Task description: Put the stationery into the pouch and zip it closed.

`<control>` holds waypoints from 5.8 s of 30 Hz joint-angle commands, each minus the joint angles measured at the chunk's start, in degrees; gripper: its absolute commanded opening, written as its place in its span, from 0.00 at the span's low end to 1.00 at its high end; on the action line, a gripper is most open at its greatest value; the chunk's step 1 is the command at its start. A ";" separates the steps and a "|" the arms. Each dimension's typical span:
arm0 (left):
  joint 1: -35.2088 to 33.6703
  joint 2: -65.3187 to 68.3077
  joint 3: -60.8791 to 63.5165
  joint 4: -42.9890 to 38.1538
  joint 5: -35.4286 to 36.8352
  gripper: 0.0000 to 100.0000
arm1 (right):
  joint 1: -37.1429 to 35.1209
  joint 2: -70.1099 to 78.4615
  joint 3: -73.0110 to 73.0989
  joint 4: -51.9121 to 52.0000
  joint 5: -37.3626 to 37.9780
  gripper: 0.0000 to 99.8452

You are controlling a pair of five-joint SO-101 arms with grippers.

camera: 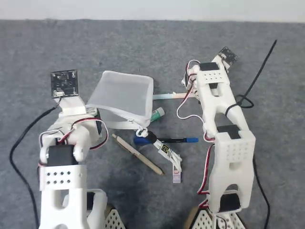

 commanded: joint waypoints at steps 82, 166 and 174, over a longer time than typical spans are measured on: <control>10.90 40.62 -72.22 41.32 0.79 0.01 | 6.64 -27.56 -7.38 37.05 24.09 0.01; 6.15 34.29 -55.96 30.59 13.27 0.01 | -24.57 -67.56 3.25 8.84 38.51 0.01; 6.15 34.29 -55.96 30.59 13.27 0.01 | -26.33 -67.82 8.44 9.45 45.45 0.11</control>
